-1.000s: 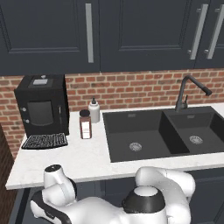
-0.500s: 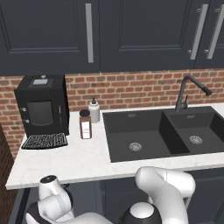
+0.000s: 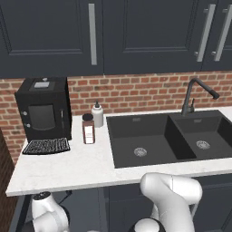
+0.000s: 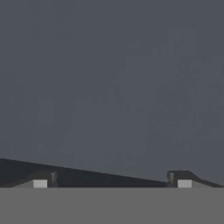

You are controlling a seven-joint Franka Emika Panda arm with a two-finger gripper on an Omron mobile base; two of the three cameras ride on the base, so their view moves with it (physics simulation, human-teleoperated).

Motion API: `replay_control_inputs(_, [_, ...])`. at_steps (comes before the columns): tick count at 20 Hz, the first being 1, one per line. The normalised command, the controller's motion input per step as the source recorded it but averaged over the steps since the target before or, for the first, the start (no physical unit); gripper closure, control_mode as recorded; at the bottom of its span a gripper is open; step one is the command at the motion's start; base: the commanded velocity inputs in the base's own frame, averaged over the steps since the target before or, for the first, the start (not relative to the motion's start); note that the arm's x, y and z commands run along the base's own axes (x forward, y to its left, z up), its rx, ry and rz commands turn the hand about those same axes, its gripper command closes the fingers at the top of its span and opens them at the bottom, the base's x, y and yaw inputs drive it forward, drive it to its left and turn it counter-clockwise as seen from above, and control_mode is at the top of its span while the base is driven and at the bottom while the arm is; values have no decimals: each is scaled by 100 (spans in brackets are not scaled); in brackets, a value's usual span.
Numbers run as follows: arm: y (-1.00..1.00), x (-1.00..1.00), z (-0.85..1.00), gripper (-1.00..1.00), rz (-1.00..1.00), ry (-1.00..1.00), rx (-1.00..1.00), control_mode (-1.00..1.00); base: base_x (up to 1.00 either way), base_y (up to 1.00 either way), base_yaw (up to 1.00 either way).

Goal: Pick the ladle from the drawer and place it on the counter.

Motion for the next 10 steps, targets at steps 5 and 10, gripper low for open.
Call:
replay_control_inputs(5, [19, -49, 0, -100, 0, 5, 0, -100, 0, 0, 0])
replay_control_inputs(10, [17, -55, 0, -100, 0, 7, 0, -100, 0, 0, 0])
